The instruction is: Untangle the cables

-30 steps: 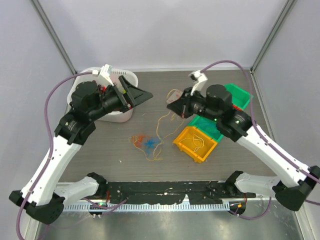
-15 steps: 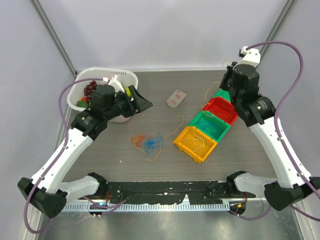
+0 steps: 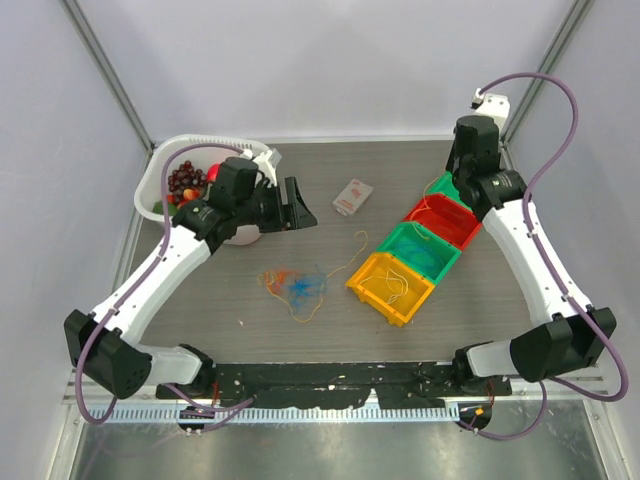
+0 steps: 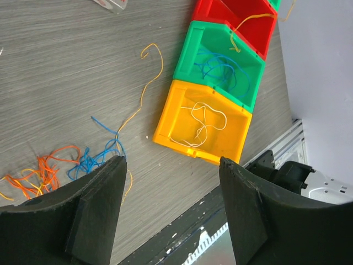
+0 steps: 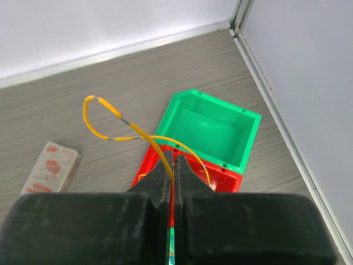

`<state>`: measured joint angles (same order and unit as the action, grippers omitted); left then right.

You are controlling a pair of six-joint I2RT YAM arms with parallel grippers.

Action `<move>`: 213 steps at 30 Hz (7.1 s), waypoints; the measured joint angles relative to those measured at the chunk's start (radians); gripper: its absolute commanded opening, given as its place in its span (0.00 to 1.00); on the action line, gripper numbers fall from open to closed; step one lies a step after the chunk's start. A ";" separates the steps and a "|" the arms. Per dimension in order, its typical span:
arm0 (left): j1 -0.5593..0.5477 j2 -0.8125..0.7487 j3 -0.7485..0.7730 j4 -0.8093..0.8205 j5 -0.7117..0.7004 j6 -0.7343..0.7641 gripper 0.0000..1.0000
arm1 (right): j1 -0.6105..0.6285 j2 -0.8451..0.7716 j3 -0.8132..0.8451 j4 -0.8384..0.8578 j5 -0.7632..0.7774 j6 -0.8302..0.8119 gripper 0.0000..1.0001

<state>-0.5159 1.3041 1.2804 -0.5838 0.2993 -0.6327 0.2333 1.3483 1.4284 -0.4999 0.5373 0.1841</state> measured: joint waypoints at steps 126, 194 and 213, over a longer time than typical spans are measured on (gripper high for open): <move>0.010 -0.386 -0.811 0.251 -0.009 -0.916 0.80 | 0.784 0.069 -0.414 0.433 -0.950 0.220 0.01; 0.197 -0.537 -0.606 0.527 0.204 -0.199 0.00 | 0.744 0.148 0.412 0.091 -0.849 0.240 0.01; 0.197 -0.416 -0.806 0.221 -0.175 -0.240 0.16 | 0.743 0.076 0.710 0.124 -0.818 0.264 0.01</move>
<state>-0.3187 0.8879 0.4747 -0.3630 0.1238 -0.8730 0.9768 1.4242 2.1384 -0.3756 -0.2810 0.4484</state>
